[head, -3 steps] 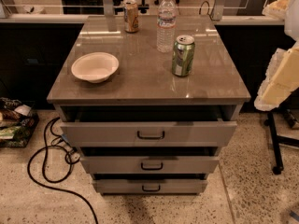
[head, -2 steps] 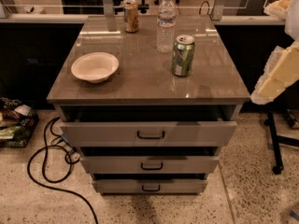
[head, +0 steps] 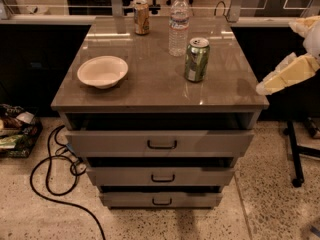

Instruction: Place green can into paper bowl

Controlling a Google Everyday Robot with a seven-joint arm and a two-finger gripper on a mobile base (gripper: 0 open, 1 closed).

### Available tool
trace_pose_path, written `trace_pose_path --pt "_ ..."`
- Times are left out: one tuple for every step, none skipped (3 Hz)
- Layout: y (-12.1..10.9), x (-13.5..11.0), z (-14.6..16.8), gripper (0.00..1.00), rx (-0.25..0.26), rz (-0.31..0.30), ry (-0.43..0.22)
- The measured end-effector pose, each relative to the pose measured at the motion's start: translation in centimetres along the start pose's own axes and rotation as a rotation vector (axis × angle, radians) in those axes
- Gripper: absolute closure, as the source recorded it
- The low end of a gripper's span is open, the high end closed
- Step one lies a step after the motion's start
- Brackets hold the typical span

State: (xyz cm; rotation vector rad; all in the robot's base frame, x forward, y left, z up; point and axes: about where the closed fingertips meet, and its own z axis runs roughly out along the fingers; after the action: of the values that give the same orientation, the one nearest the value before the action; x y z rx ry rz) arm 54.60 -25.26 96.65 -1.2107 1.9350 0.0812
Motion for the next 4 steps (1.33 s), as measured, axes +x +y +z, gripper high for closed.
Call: trace_pose_path --pt "-1.8 0.9 3.3 0.0 -0.004 0.091 -0.146" --pt "-3.0 1.4 6.1 0.0 -0.026 0.158 -0.237" --pt "-3.0 1.4 6.1 0.0 -0.026 0.158 -0.237" --pt "-3.6 0.2 8.1 0.0 -0.054 0.157 -0.324"
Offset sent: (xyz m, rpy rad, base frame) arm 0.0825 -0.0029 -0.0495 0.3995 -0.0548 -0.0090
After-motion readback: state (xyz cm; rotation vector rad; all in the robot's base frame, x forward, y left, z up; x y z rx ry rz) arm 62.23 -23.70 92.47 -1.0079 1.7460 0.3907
